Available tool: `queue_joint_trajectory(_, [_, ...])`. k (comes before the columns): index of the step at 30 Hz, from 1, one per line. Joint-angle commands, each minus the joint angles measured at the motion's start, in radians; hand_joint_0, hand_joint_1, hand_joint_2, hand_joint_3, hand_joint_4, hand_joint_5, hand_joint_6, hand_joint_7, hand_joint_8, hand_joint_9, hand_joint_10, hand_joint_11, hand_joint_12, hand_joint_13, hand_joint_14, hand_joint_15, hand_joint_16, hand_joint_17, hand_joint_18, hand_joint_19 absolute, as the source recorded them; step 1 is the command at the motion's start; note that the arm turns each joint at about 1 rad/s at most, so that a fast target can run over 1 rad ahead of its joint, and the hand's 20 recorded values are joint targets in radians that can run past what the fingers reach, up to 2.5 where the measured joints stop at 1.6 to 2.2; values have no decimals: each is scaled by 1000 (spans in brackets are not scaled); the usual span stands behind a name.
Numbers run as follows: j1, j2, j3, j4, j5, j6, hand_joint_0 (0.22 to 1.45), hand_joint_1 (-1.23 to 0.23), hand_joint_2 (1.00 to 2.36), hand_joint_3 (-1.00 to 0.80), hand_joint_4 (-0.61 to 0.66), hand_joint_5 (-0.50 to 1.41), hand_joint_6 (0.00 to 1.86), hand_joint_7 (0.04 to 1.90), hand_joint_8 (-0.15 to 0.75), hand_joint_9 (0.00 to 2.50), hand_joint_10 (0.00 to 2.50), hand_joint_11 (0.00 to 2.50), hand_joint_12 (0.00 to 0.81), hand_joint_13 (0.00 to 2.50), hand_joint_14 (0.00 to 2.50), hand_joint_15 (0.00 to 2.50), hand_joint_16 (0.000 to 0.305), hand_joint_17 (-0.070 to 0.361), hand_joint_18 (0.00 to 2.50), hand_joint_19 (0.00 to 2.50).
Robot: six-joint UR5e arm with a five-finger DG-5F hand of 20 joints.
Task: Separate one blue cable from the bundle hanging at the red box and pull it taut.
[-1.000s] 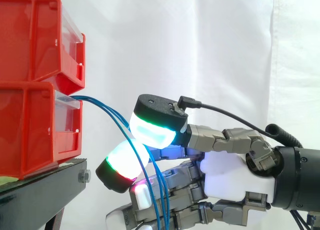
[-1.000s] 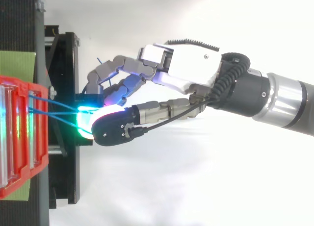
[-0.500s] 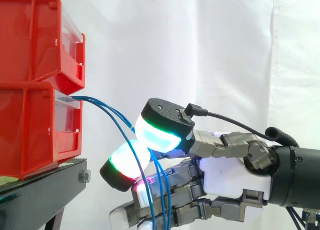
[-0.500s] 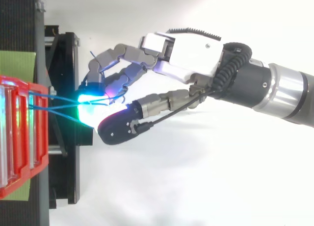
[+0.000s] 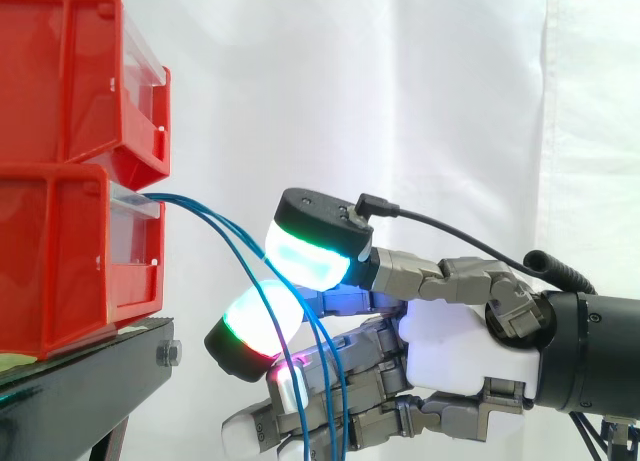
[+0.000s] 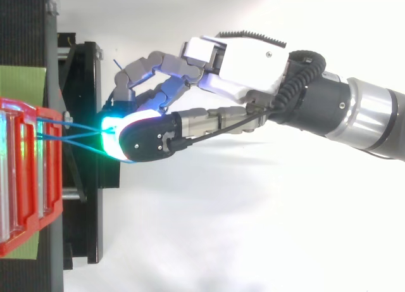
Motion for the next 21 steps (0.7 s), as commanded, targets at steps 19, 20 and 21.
queue_joint_trajectory(19, [4,0,0,-5,5,-2,702,-800,1013,-350,43,-193,941,1009,297,941,23,842,334,699,15,391,47,105,703,551])
queue_joint_trajectory(20, [4,0,0,-5,5,-2,713,-805,1009,-401,43,-192,940,1014,296,941,22,844,332,699,15,391,46,104,699,550])
queue_joint_trajectory(21, [4,0,0,-7,5,-2,713,-805,1009,-401,43,-192,940,1014,296,941,22,844,332,699,15,391,46,104,699,550])
